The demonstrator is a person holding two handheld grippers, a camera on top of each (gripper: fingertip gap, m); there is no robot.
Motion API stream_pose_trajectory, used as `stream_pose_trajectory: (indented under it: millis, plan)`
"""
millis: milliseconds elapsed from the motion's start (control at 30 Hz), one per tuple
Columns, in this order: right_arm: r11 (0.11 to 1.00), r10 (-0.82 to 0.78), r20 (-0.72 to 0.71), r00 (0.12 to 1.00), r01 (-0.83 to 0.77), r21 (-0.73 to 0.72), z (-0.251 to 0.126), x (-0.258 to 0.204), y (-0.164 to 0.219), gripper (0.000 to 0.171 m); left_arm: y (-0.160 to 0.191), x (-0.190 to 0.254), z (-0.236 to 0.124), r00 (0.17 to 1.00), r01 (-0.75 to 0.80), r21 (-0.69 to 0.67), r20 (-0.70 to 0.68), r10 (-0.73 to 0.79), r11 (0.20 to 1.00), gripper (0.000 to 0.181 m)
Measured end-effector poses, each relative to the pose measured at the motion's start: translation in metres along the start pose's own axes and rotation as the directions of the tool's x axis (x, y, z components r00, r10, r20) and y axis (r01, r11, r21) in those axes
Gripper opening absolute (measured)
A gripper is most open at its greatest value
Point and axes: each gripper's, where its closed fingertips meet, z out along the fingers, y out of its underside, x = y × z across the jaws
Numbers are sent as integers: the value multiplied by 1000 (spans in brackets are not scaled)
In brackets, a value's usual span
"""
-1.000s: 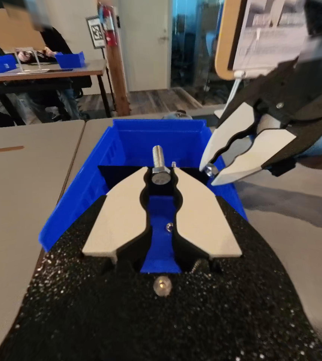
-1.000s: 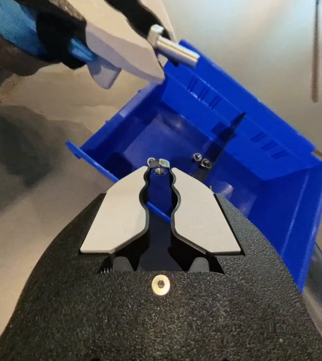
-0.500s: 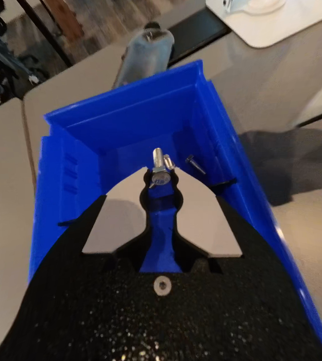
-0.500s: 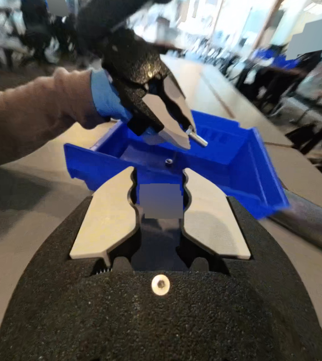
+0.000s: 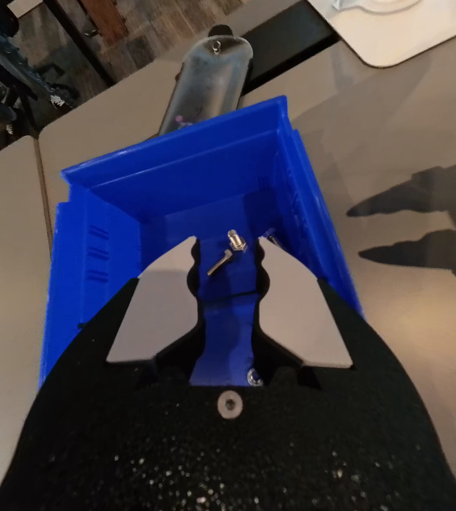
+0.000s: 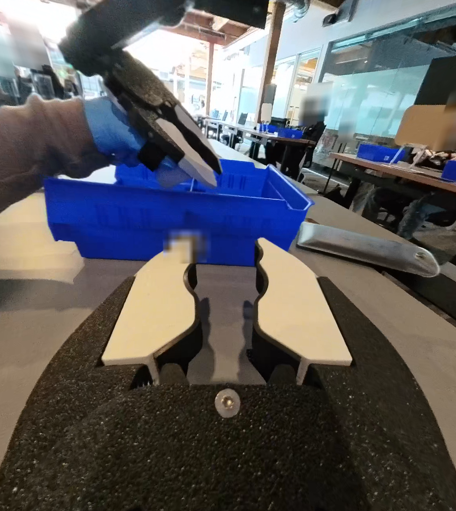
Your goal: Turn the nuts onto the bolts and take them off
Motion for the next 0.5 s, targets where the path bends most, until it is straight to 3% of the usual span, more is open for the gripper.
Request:
stream_pose_trajectory:
  millis: [233, 333, 500]
  plan:
    - [998, 15, -109, 994, -8, 69, -32, 10, -9, 45, -14, 21, -53, 990, 137, 195, 12, -142, 971, 66]
    - [998, -7, -148, 989, 17, 68, -59, 7, -11, 44, -2, 42, -64, 991, 120, 168, 35, -128, 978, 75]
    - [997, -55, -208, 977, 67, 48, -110, -4, -13, 41, 30, 70, -68, 986, 163, 53, 33, -165, 985, 70]
